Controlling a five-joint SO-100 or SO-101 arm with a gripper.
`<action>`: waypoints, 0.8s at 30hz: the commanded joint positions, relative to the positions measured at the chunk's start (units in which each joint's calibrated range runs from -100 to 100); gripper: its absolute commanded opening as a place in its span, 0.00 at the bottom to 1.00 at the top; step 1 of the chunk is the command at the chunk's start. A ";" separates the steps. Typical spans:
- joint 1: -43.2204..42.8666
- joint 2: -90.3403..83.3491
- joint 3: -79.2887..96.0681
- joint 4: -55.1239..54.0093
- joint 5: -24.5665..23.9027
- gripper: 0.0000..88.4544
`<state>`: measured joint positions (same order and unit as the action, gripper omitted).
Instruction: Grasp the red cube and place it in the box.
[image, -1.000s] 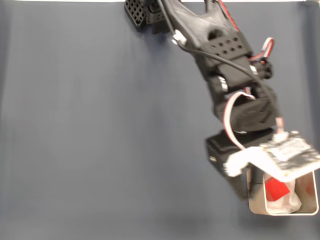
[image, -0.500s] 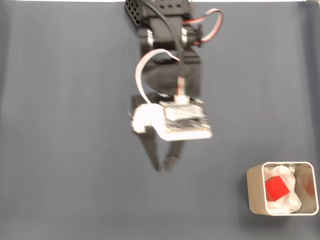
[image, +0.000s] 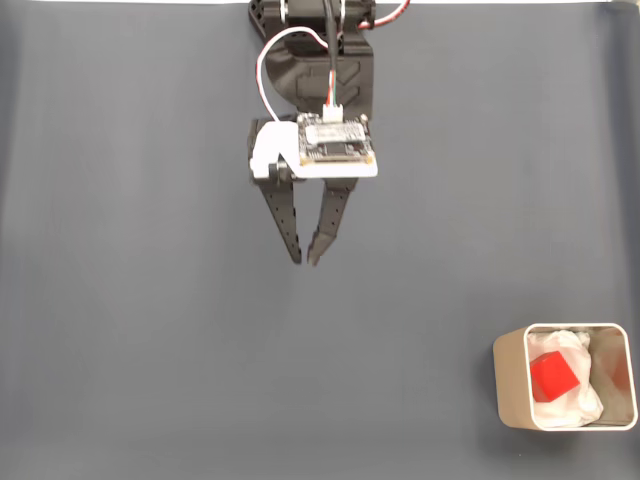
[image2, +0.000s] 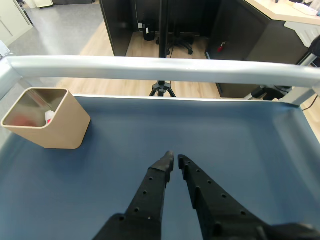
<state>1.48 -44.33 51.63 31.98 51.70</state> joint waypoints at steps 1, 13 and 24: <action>0.01 -8.18 7.50 -2.14 -0.83 0.00; -1.55 -25.51 30.67 -2.72 -0.88 0.00; -1.34 -45.79 48.10 7.53 -1.17 0.00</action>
<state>0.52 -83.33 97.65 35.00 50.67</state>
